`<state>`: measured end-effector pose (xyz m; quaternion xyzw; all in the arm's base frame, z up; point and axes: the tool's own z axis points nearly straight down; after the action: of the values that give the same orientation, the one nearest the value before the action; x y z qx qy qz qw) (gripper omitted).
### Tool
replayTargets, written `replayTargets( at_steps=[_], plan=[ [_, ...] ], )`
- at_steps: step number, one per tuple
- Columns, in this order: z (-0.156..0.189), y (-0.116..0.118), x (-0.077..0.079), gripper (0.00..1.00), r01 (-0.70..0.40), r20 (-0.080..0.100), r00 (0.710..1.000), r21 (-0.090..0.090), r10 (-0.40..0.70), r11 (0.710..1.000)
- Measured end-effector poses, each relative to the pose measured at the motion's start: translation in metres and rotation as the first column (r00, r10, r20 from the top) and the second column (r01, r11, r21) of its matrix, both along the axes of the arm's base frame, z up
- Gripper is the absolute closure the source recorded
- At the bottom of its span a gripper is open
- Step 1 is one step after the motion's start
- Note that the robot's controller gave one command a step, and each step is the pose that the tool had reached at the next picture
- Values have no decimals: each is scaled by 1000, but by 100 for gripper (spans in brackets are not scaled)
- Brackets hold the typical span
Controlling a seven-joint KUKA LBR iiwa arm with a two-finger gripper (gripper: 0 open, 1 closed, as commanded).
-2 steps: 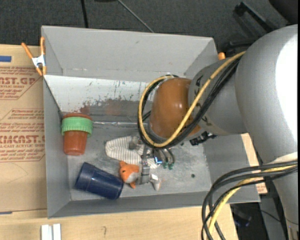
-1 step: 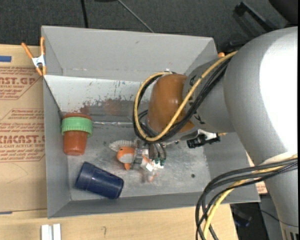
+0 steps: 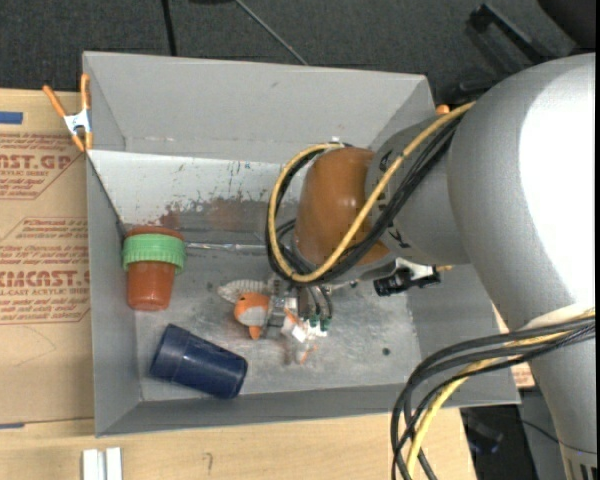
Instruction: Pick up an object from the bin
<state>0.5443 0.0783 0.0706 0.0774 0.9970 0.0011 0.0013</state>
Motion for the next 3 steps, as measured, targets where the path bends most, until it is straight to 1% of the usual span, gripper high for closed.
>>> replayTargets(
  at_steps=[1,2,3],
  plan=[
    [4,0,-2,100,-1,-6,1000,-1,1,1000],
    [26,-1,-4,100,-1,-13,1000,-2,1,1000],
    [47,0,-2,100,-1,-6,1000,-1,1,1000]
  ],
)
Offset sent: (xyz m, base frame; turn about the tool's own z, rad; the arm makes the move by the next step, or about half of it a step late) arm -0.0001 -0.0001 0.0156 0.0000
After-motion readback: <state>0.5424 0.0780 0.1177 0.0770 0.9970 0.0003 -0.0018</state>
